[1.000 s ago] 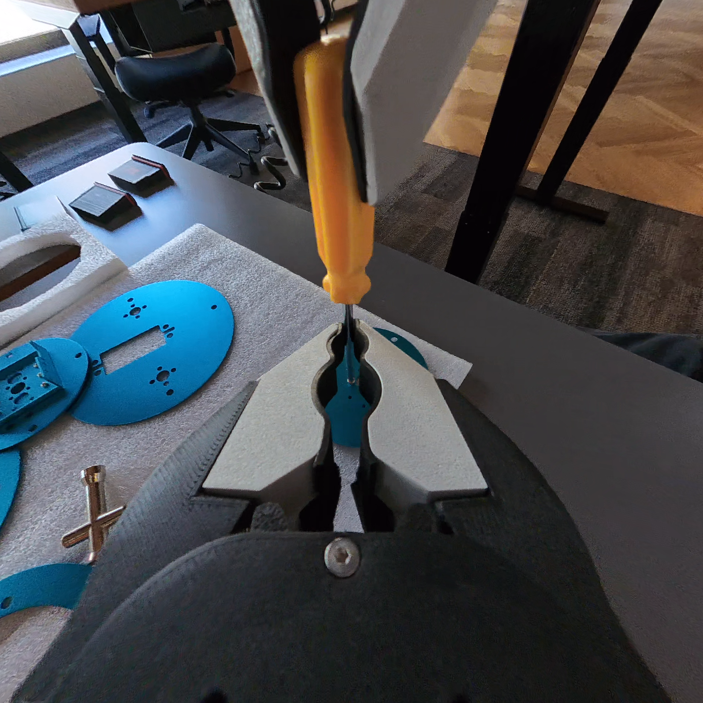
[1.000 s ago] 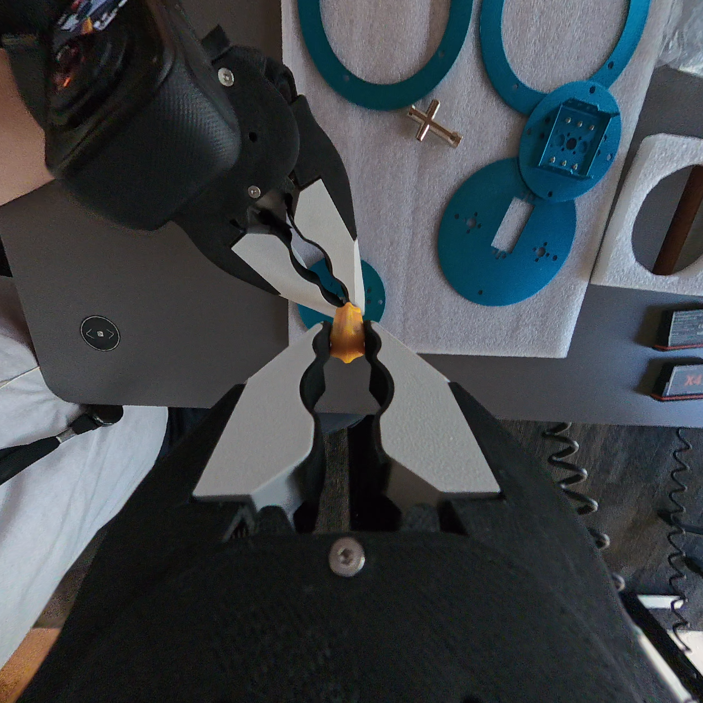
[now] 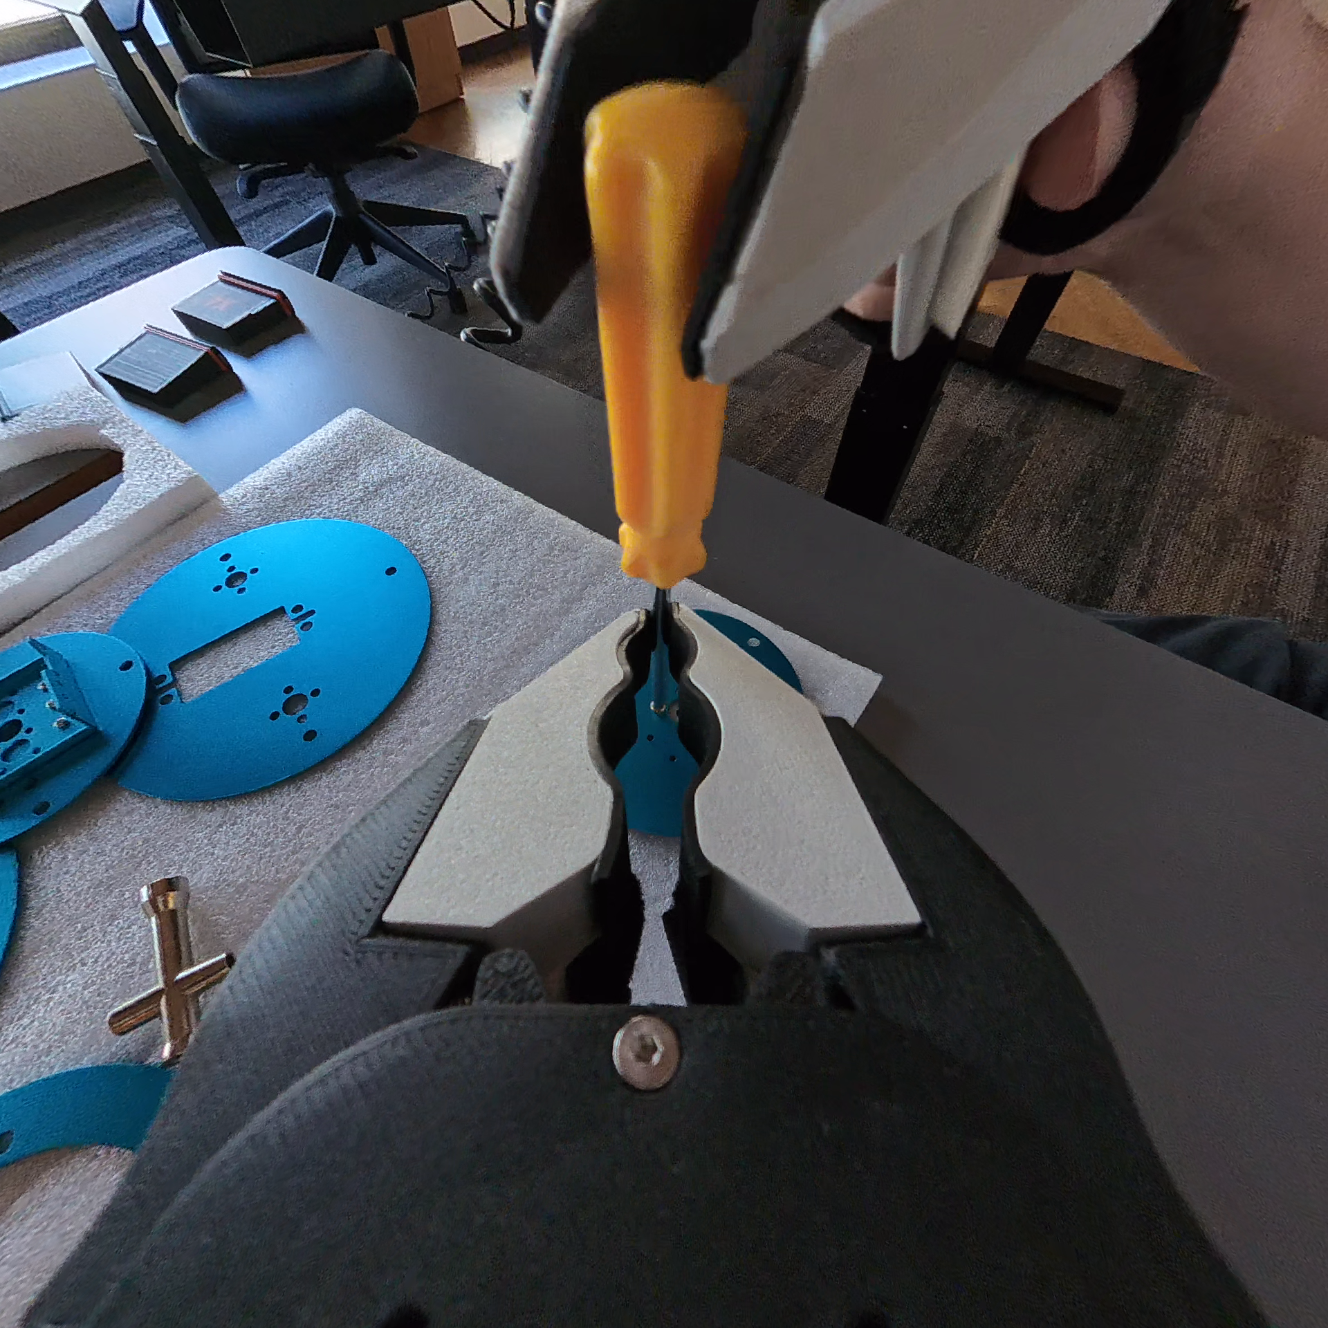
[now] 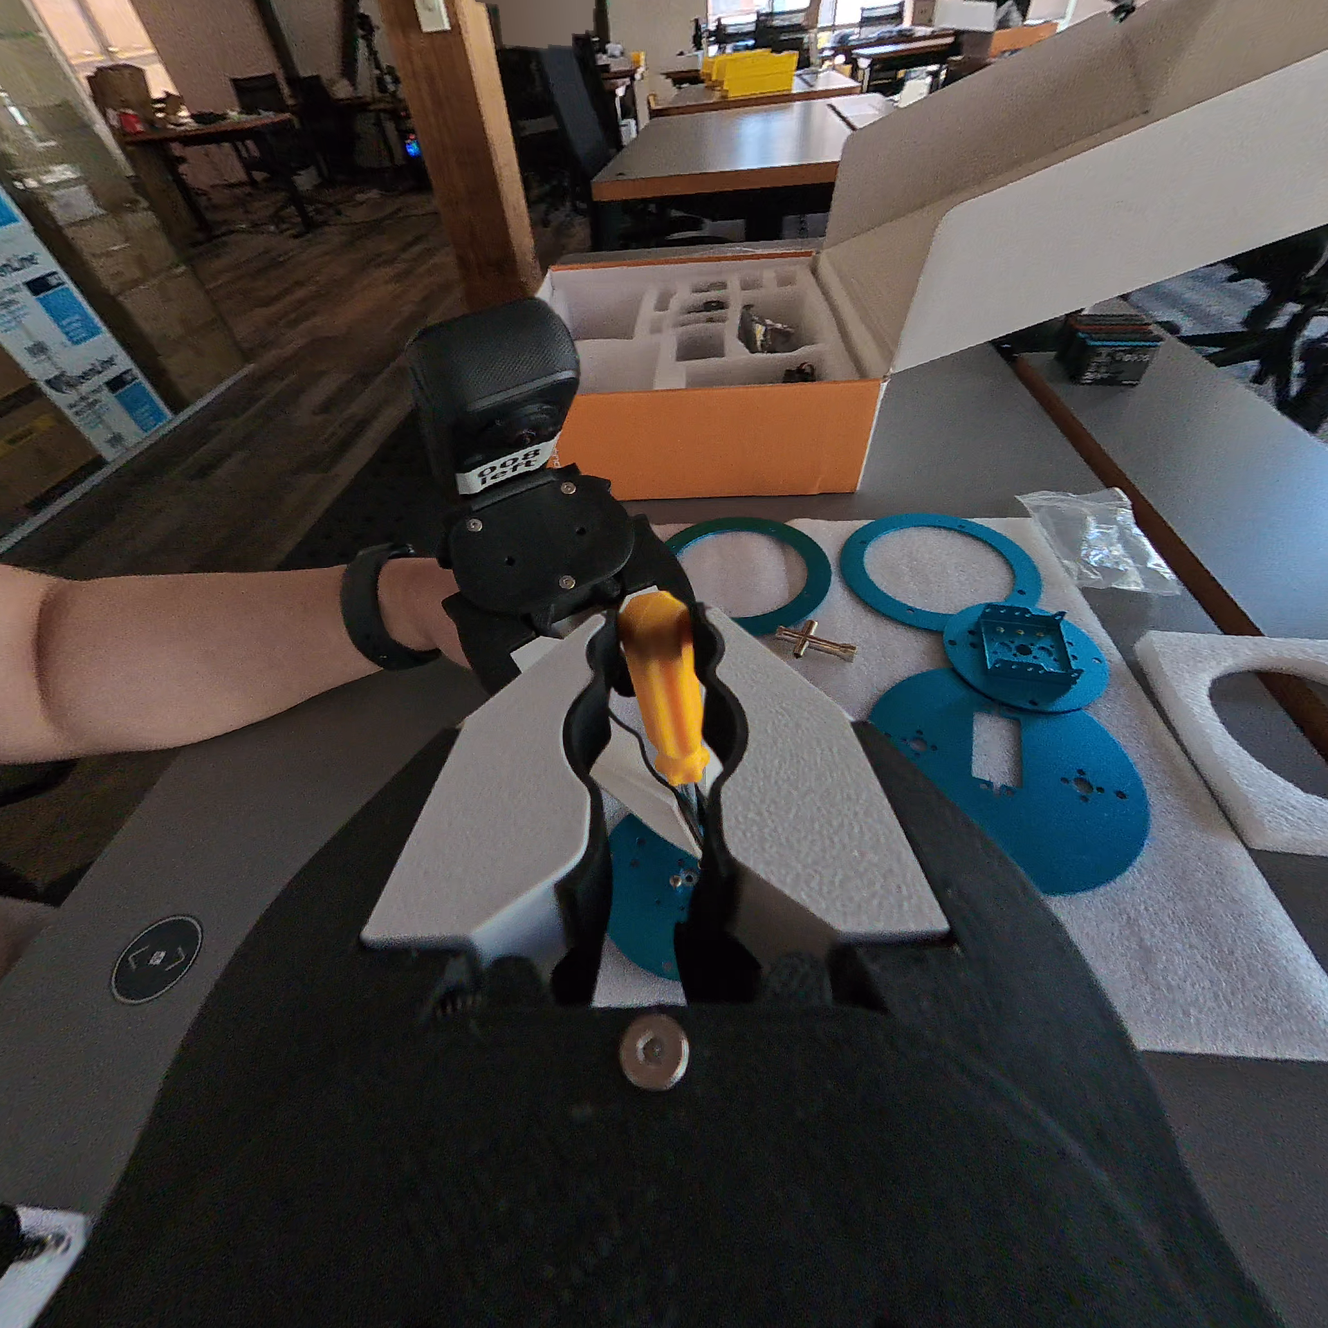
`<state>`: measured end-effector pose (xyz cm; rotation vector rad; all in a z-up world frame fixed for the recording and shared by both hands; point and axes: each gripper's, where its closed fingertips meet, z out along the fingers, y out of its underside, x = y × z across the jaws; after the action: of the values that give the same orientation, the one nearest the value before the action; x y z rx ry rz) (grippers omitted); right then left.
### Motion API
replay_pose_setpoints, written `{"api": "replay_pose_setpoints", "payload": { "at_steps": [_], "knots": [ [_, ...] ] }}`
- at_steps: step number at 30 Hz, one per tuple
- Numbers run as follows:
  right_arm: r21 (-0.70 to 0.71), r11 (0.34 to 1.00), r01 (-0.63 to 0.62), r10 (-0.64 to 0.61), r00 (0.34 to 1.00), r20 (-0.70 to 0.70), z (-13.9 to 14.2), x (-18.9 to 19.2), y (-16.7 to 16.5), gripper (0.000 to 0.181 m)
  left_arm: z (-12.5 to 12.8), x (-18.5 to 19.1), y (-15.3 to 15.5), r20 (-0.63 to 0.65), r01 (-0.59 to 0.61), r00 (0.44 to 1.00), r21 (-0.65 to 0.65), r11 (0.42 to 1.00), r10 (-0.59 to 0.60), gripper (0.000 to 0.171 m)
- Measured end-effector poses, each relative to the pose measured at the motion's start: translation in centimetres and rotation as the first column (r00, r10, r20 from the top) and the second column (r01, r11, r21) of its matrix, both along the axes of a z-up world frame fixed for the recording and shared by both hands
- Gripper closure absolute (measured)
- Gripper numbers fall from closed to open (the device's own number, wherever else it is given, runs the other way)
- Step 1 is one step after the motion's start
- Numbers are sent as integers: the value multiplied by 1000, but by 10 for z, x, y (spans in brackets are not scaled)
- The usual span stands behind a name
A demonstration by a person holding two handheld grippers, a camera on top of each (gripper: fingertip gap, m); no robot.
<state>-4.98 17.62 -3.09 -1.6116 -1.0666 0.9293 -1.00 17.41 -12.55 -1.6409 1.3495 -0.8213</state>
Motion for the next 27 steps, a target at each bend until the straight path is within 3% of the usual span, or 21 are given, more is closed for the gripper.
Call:
{"api": "replay_pose_setpoints", "payload": {
  "at_steps": [1,4,9,10,11,12,21,24,27],
  "knots": [
    [-5,999,-37,37,999,-1,1,0,0,156,0,0,1,-2,-3,1000,2,1000,3,168],
    [-37,991,-129,131,990,53,-6,1,-1,163,0,0,2,-10,-8,1000,5,1000,8,168],
    [5,991,-133,132,989,66,-6,5,0,164,-3,-1,0,-36,-3,999,33,999,4,166],
    [-11,991,-132,132,990,47,-6,7,0,164,-9,-4,-1,-76,1,997,35,999,2,137],
    [-24,991,-135,136,990,26,-6,8,-1,163,-19,-8,0,-131,-3,991,27,1000,7,122],
    [-29,991,-132,133,991,10,-6,9,0,163,-27,-11,-3,-172,11,985,9,1000,-9,120],
    [-25,994,-109,110,993,48,-7,10,2,163,-37,-6,-7,-190,11,981,-90,996,-28,132],
    [-42,999,-28,30,998,56,-7,12,9,163,-37,-6,-6,-182,1,983,-119,993,-23,134],
    [-41,990,134,-131,989,74,-9,17,21,163,-37,-6,-6,-181,-2,983,-127,992,-22,135]
  ]
}}
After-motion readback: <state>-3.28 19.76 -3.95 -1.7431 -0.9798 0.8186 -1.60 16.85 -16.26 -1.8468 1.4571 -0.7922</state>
